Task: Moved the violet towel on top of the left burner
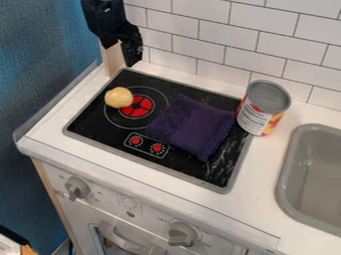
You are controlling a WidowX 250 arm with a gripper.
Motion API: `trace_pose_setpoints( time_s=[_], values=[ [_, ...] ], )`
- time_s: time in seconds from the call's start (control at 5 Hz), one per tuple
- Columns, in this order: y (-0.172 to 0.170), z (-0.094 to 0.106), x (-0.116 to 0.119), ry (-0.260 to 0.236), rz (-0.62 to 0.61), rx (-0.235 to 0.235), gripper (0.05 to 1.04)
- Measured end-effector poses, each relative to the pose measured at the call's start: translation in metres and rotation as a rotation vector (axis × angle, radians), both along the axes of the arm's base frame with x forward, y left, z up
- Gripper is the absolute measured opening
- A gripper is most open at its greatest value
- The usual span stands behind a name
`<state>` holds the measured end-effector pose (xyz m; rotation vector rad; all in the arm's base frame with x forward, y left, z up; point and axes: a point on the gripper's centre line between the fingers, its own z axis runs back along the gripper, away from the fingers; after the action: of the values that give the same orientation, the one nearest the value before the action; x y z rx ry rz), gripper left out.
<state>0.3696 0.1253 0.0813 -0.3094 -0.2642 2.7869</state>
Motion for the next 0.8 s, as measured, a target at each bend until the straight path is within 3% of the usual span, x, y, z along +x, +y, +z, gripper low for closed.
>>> trace_pose_setpoints(
  time_s=[0.2, 0.4, 0.8],
  values=[
    [-0.002, -0.015, -0.002, 0.038, 0.004, -0.015, 1.0],
    [-0.022, -0.017, 0.0, 0.059, -0.037, -0.017, 1.0],
    [-0.088, 0.002, 0.025, 0.03, -0.16, -0.042, 0.999]
  ],
)
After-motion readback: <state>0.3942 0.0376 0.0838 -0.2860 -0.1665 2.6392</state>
